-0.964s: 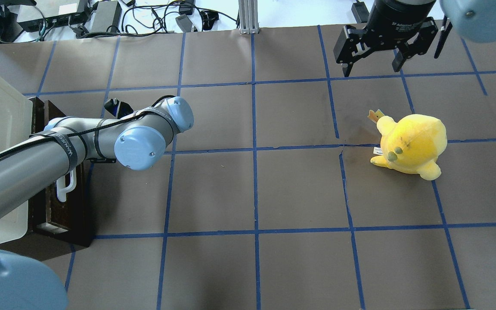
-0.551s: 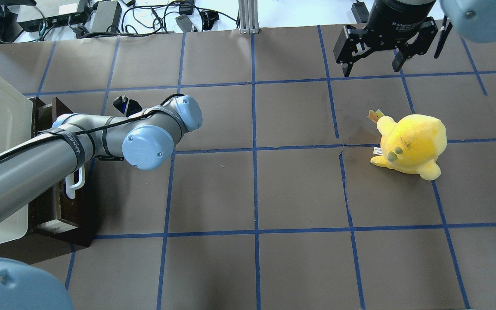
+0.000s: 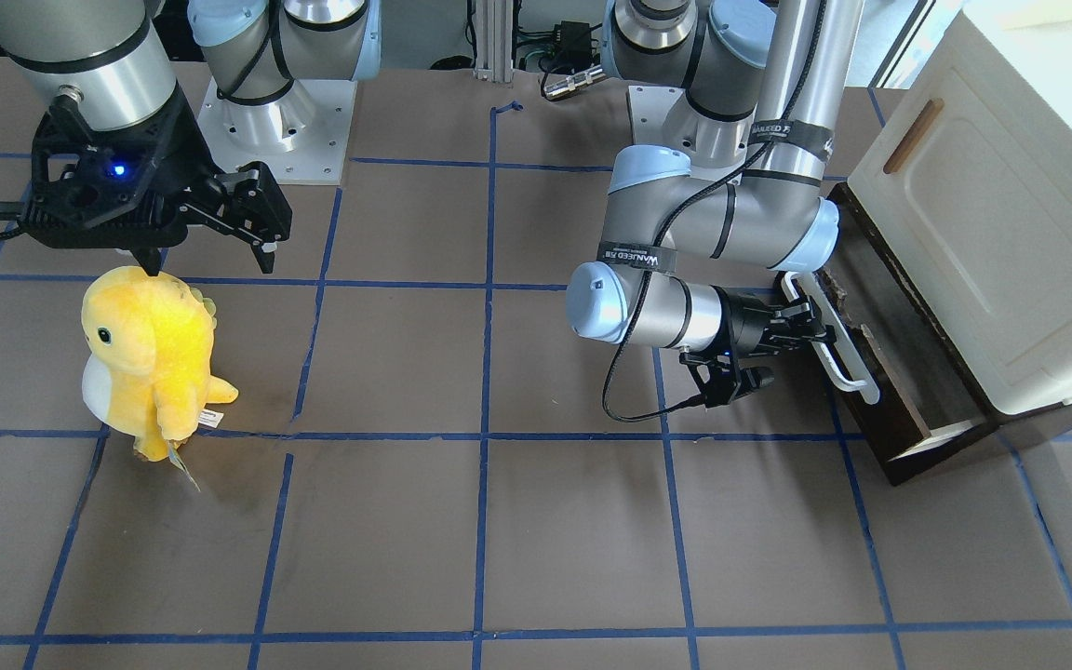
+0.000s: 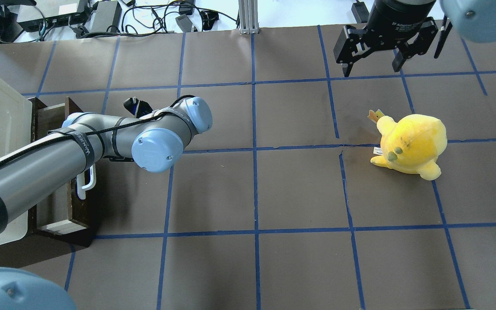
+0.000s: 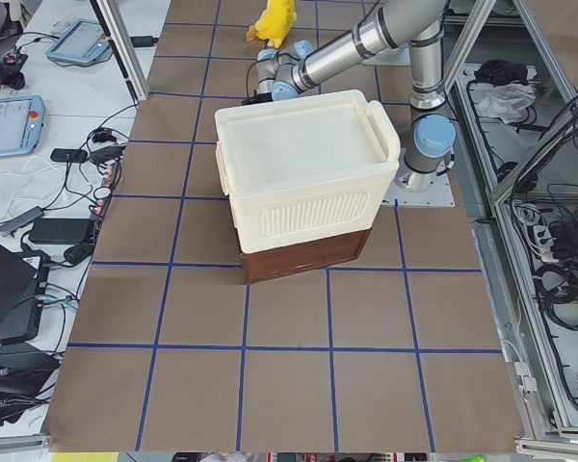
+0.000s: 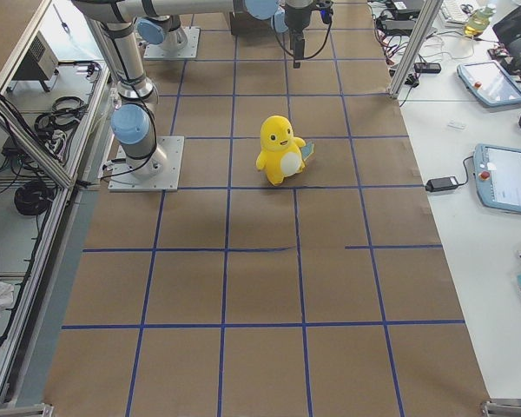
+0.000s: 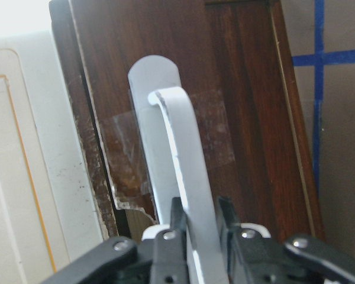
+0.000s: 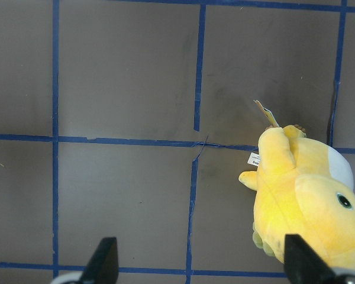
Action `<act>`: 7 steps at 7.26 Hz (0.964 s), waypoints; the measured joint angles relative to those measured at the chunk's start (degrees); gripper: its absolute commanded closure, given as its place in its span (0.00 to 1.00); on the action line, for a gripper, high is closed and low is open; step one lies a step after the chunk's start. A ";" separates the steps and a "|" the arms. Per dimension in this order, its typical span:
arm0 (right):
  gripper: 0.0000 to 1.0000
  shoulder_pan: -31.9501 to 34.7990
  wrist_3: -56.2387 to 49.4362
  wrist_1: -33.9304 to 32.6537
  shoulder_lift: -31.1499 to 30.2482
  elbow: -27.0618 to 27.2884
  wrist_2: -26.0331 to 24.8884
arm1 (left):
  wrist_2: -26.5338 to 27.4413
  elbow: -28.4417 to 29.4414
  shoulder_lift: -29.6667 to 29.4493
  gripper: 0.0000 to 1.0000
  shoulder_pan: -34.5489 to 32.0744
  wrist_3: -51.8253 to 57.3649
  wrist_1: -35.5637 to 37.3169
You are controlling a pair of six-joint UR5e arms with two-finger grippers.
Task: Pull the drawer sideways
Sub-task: 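Pull the gripped handle with the left gripper, sliding the drawer outward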
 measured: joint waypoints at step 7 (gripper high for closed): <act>0.00 0.00 -0.02 0.00 0.00 0.00 0.00 | -1.46 1.01 -0.15 0.77 -1.70 0.02 0.43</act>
